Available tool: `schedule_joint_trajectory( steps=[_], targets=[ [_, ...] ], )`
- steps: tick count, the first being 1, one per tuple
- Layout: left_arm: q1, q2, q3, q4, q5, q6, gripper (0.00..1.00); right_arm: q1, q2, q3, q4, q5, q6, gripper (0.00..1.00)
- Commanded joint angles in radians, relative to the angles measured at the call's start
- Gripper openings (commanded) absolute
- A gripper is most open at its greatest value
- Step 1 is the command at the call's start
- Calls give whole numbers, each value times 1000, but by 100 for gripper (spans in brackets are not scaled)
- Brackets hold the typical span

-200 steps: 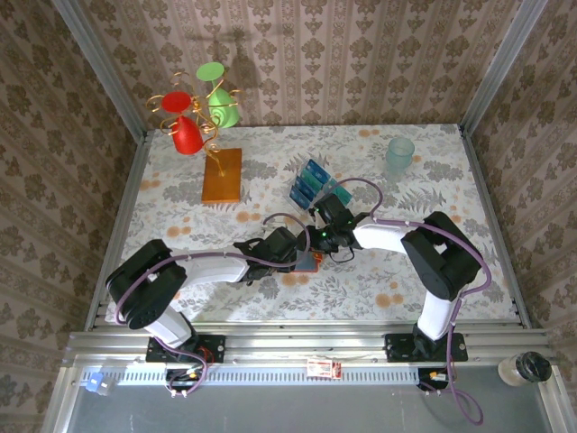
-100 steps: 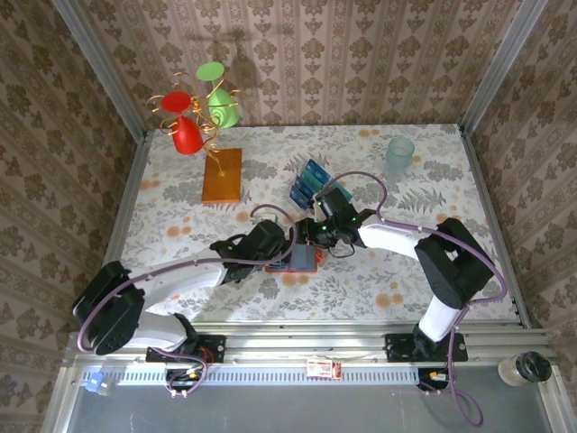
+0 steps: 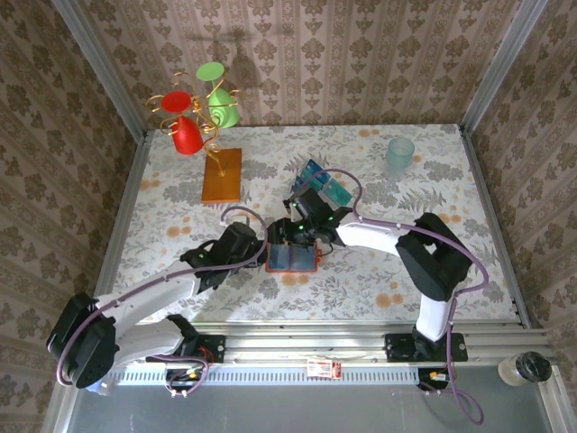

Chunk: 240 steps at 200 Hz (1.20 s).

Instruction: Put the credit cards into the card holder

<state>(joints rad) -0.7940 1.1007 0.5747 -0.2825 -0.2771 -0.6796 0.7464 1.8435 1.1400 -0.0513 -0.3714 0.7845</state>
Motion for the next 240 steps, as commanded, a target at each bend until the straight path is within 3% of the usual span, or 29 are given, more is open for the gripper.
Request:
schedule_joint_trajectory(
  steps=[1,82,194,218,240],
  targets=[
    [14,-34,-4,39,-16,-5,74,30,67,25,-45,-23,-4,57],
    [20,-34,-18,49,-9,-8,74,26,125,64,-76,-49,-27,57],
    [21,0,3,51,5,-6,74,-69,-44,78,-135,-31,-63,57],
    [19,14,13,58,8,-3,74,-124,-76,129,-230,27,-122,56],
    [20,28,20,58,8,5,75,-168,-87,224,-389,153,-232,55]
  ],
)
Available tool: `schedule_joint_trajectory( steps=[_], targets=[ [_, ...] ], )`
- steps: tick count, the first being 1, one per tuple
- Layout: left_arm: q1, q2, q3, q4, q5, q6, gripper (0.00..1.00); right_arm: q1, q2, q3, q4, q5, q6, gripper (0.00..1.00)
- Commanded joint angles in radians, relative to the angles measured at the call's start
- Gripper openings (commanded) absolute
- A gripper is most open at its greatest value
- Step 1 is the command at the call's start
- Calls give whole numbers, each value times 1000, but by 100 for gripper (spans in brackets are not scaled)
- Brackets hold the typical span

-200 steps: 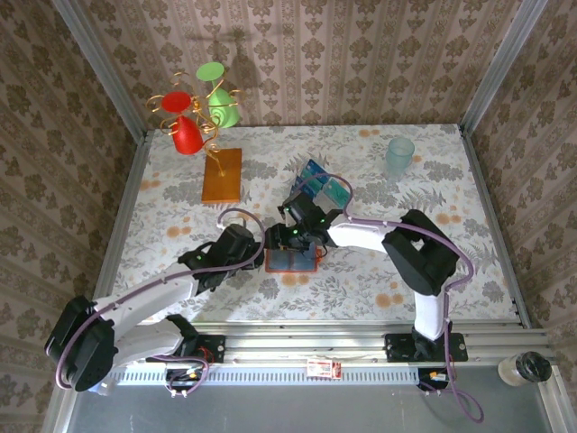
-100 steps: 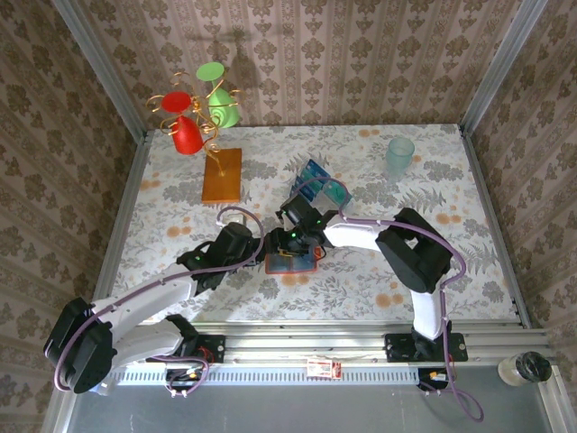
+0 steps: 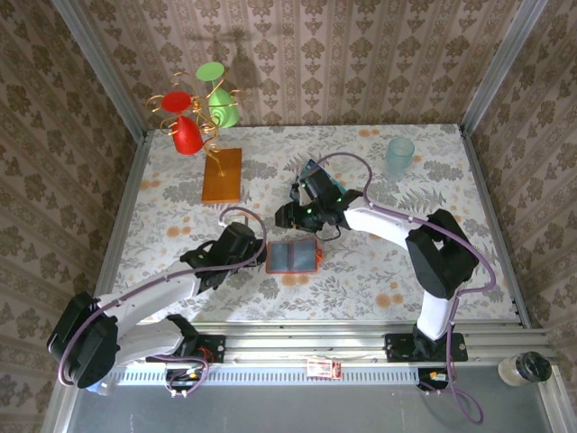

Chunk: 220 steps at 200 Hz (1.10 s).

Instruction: Put the credit cards into the card holder

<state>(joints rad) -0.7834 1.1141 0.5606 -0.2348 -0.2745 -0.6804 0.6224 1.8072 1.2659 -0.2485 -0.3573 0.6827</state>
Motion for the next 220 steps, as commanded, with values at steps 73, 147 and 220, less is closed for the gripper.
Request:
schedule_joint_trajectory(
  steps=[73,147,220],
  targets=[
    [15,61,29,25,11,9,78,-76,158,512,-534,339,-399,37],
    [33,68,24,32,10,13,79,-45,429,803,-707,460,-524,27],
    [45,90,21,61,33,12,79,-10,550,911,-764,598,-584,26]
  ],
)
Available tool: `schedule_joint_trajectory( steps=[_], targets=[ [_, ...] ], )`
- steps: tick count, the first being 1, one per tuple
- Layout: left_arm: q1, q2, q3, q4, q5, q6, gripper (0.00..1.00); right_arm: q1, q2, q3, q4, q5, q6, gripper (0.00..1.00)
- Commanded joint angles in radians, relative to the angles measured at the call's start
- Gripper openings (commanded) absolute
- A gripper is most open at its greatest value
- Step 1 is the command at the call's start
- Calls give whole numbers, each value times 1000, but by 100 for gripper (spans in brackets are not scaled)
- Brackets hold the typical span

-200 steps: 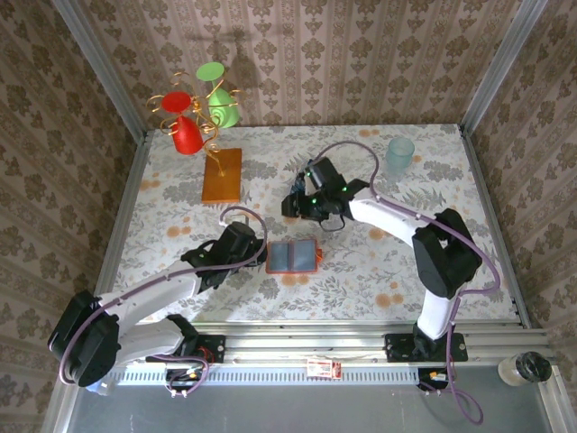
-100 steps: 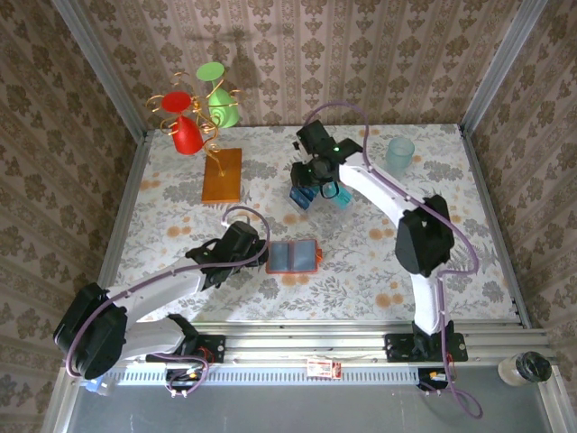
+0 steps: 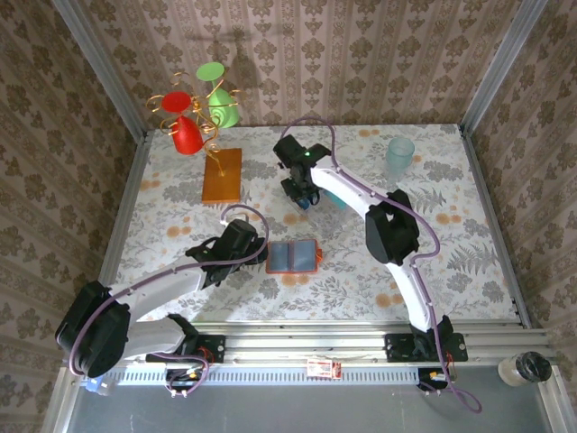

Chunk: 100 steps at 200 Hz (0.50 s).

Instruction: Put the credit cards into the card holder

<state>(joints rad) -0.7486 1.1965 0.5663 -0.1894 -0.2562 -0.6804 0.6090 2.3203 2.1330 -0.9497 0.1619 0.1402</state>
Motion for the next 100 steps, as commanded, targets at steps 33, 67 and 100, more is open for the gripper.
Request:
schedule_joint_trajectory(
  steps=[33,67,100],
  targets=[
    [15,17,14,25,22,13,79,4,74,82,-86,113,-52,26],
    [20,26,12,36,29,15,79,3,101,114,-102,104,-57,26],
    [22,37,13,40,31,15,79,3,108,119,-98,74,-59,18]
  ],
)
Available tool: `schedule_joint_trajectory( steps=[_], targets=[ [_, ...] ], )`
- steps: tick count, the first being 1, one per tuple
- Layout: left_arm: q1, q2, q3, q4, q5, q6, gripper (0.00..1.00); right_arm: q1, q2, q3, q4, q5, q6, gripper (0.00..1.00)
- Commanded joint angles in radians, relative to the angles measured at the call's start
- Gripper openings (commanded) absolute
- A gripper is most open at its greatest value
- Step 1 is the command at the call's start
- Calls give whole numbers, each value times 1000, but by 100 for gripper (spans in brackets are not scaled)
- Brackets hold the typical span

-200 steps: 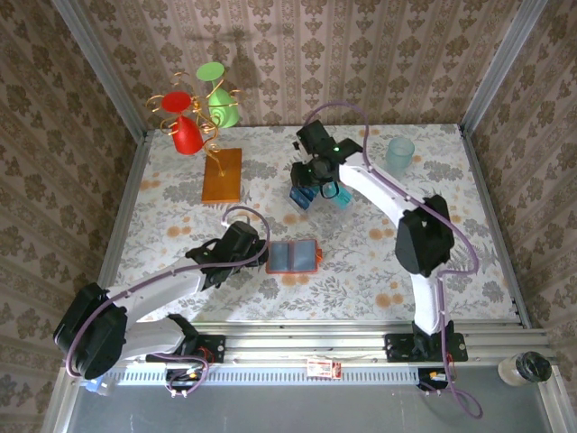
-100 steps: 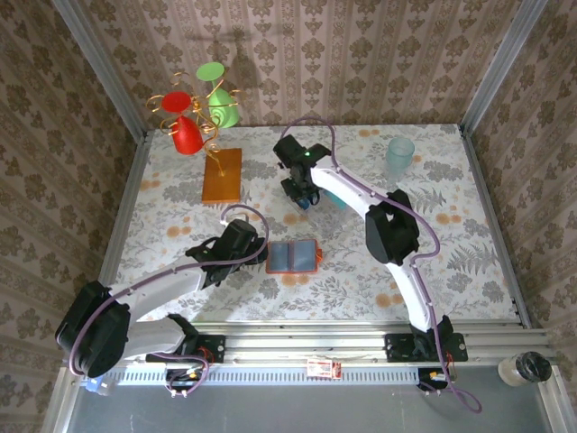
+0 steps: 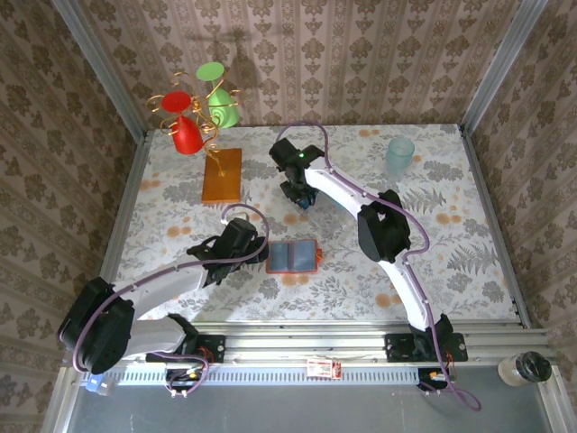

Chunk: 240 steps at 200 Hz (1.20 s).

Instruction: Put the credit cards into the card holder

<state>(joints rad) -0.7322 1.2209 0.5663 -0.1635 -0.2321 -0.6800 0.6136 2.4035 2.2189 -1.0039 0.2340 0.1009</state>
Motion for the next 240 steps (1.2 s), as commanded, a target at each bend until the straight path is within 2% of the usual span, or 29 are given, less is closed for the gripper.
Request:
schedule_joint_trajectory(
  steps=[1,87,131,191,217,240],
  targets=[
    [5,12,13,14,6,15,79,-2,25,33,-44,1,-19,18],
    [9,12,12,12,8,17,79,-5,1,33,-32,-82,-55,0],
    [10,12,15,7,8,19,79,-3,-55,49,-42,-165,-85,0],
    [10,14,24,-11,1,40,80,20,-168,42,-51,-195,-71,0],
    [11,12,24,-19,5,47,80,33,-253,-33,-14,-228,-36,0],
    [10,13,26,-25,9,56,81,35,-379,-215,97,-291,45,0]
  ],
)
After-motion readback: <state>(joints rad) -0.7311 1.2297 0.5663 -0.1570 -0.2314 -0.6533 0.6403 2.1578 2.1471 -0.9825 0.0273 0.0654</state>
